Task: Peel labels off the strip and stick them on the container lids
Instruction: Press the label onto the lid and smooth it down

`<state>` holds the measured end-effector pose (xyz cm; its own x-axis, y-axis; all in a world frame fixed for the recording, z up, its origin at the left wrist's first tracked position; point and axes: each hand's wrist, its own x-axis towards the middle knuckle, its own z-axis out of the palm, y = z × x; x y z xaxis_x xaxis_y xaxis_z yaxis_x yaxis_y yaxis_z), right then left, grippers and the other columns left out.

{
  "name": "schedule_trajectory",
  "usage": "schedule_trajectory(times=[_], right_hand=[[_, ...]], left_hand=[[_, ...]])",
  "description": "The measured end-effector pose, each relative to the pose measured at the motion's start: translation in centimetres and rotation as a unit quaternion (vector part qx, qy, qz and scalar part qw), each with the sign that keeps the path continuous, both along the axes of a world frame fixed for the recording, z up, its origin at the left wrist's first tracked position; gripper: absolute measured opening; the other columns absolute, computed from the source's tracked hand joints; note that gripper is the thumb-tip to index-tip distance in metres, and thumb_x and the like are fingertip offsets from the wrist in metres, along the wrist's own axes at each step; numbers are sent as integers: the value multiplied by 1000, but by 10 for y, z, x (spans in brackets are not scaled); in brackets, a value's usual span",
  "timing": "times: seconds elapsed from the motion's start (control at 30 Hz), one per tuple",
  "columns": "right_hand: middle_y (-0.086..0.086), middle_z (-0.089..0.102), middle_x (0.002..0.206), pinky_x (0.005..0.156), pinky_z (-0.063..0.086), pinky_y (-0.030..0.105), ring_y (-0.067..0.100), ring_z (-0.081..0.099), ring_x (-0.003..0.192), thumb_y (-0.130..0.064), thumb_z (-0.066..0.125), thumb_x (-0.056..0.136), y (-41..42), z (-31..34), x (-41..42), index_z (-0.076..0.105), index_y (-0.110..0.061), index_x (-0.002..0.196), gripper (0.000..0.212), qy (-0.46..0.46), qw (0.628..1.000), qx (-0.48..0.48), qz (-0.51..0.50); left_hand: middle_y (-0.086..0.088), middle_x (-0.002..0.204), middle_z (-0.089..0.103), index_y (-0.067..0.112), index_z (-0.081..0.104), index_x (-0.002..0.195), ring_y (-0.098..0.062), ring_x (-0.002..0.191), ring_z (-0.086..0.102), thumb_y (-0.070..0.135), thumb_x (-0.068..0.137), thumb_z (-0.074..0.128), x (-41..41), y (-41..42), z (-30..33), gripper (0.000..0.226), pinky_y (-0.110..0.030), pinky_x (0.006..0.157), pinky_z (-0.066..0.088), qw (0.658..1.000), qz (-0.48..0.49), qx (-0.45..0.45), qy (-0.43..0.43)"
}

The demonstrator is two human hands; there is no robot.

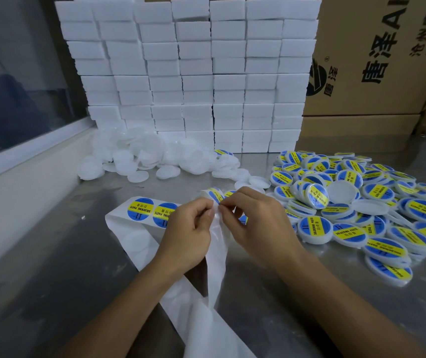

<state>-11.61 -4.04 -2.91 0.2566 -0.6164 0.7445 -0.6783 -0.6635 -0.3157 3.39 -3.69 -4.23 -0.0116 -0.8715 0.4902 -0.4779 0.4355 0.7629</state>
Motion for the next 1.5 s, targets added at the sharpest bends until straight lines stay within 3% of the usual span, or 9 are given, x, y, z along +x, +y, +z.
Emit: schedule_trajectory(times=[0.27,0.37,0.5,0.6,0.73,1.07,1.2,1.33,1.5], right_hand=[[-5,66,66,60,52,29,9,60,58,-11,68,83,-2,4,0,71,-13,76,8,-188,973,137,-1],[2,63,57,50,47,19,4,52,49,-8,67,82,-4,12,-1,71,-9,71,12,-349,899,265,1],[-1,48,52,56,42,28,10,41,49,-14,69,82,-7,20,-9,66,-6,68,16,-467,791,396,-18],[0,49,55,51,40,25,10,41,47,-11,68,84,-8,23,-12,59,-11,66,20,-552,702,449,23],[4,66,63,49,51,18,9,57,48,-9,68,86,-7,27,-17,66,-5,76,11,-608,661,438,43],[-5,75,73,67,57,17,8,71,72,-8,74,81,-9,24,-21,75,-21,80,14,-514,817,259,14],[-10,74,72,64,54,14,5,69,70,-11,73,83,-8,23,-18,76,-21,85,10,-455,870,190,16],[-5,74,75,67,55,17,8,70,71,-6,74,82,-9,21,-18,73,-19,91,16,-424,893,151,23],[-10,72,78,70,55,16,5,68,72,-6,75,83,-15,16,-20,69,-23,101,25,-391,912,124,6]], left_hand=[[-17,77,63,4,64,86,-33,77,58,1,94,53,1,0,-1,14,-47,73,49,1000,-2,10,-3],[-2,80,67,19,64,87,-14,78,60,4,95,54,3,1,0,20,-32,75,50,1000,8,28,3],[16,88,67,26,63,97,5,86,61,8,96,54,5,-1,-1,20,-9,71,49,998,22,51,12],[9,87,70,24,62,107,-5,82,66,10,95,57,6,-2,-4,19,-20,73,54,998,40,48,10],[8,70,63,22,60,100,-2,57,56,12,92,63,7,-5,-6,13,-12,57,43,997,74,20,-14],[13,64,60,26,53,61,-24,74,61,29,85,61,40,-55,37,25,-31,67,47,963,259,-13,-75],[-5,100,68,25,66,87,-29,103,59,28,84,62,70,-109,45,6,-36,84,48,950,244,99,-169],[-10,136,55,23,56,131,-32,122,51,34,86,64,89,-148,38,47,-41,101,44,927,211,191,-245],[-9,150,43,20,47,142,-33,135,41,41,87,64,93,-182,34,60,-38,110,36,916,177,223,-282]])
